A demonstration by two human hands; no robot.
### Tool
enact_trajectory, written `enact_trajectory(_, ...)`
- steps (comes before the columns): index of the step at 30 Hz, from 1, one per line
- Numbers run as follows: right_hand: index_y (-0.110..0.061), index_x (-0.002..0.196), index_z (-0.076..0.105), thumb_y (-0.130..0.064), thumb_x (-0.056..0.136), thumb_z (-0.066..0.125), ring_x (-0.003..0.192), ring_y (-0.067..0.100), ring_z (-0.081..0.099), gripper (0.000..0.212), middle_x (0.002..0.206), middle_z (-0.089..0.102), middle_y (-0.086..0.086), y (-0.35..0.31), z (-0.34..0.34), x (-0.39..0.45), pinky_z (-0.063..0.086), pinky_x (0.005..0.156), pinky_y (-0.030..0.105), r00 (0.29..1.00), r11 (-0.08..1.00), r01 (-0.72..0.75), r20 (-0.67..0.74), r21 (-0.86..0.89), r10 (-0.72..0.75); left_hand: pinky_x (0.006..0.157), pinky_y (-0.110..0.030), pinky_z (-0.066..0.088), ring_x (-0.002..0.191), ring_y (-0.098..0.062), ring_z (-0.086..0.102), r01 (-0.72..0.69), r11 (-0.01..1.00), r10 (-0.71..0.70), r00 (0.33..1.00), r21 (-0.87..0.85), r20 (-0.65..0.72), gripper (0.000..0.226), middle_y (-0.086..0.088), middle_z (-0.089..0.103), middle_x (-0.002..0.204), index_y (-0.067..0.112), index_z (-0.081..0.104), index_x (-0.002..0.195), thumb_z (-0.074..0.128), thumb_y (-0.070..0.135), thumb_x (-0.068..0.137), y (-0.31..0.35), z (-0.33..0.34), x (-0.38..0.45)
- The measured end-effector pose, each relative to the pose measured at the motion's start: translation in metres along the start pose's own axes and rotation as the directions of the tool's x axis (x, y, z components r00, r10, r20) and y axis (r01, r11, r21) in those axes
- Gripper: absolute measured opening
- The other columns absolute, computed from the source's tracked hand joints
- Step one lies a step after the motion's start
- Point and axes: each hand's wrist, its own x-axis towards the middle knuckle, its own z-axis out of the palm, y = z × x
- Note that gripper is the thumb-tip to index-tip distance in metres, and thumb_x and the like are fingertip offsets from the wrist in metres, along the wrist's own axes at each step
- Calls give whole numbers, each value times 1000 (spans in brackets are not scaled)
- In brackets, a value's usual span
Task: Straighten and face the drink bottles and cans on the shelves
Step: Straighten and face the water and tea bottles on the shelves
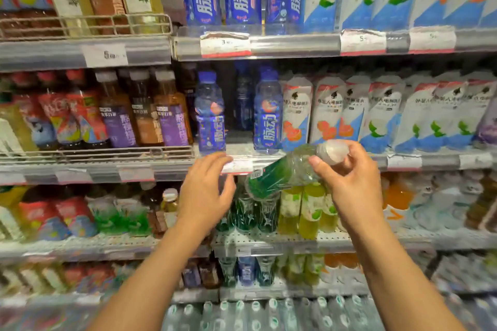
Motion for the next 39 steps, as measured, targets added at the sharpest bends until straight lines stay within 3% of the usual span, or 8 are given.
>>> enact_trajectory(4,-20,97,65,-16,78,86,81,10,70,28,89,75,-5,43,-15,-39,54,75,28,989,989,-138,52,-51,141,96,-36,52,114,-19,63,271,962,-255,926,-22,279,32,3,69,121,18,70,121,52,28,96,-12,51,-96)
enact_trajectory(8,-23,96,65,-16,78,86,83,14,71,28,89,75,-3,86,-24,-84,57,76,37,942,942,-308,95,-134,322,82,-32,52,101,-19,68,471,875,-451,715,108,534,31,3,71,118,26,66,126,58,27,97,-30,97,-163)
enact_trajectory(16,-22,95,67,-15,75,87,76,8,69,29,85,74,-8,129,-40,-143,52,69,20,855,840,-497,43,-217,517,116,-38,38,144,-23,42,559,805,-493,442,200,750,69,-2,26,167,16,26,160,57,26,100,-58,177,-200)
enact_trajectory(22,-26,100,68,-24,76,87,81,14,71,30,89,75,-4,135,-64,-155,57,74,30,809,781,-582,-61,-226,585,80,-34,45,95,-16,54,564,763,-569,352,317,743,32,-7,45,128,13,45,126,60,27,100,-72,231,-198)
enact_trajectory(28,-32,96,69,-27,76,87,78,13,68,28,87,73,-8,139,-93,-166,56,74,37,796,725,-599,-152,-340,586,90,-42,49,111,-37,63,516,779,-567,339,355,751,27,-12,62,94,7,59,102,43,28,105,-89,271,-187)
enact_trajectory(33,-30,97,68,-24,75,88,78,9,70,30,88,74,-8,142,-110,-178,51,72,30,778,681,-616,-175,-396,603,85,-33,50,105,-27,68,638,718,-591,348,278,727,46,-8,70,107,10,64,124,27,34,111,-97,288,-188)
enact_trajectory(36,-27,97,68,-21,76,87,84,9,71,30,90,75,-8,145,-112,-182,54,77,32,770,671,-621,-157,-404,618,46,-31,49,51,-31,64,395,906,-400,674,154,622,43,-13,55,54,-3,66,63,49,21,95,-94,280,-199)
enact_trajectory(39,-27,95,67,-18,76,87,83,7,70,29,89,74,-10,152,-105,-183,53,77,32,768,673,-616,-124,-409,628,34,-30,44,40,-27,54,314,944,-319,791,101,523,29,-14,51,48,-5,60,55,84,2,69,-83,264,-217)
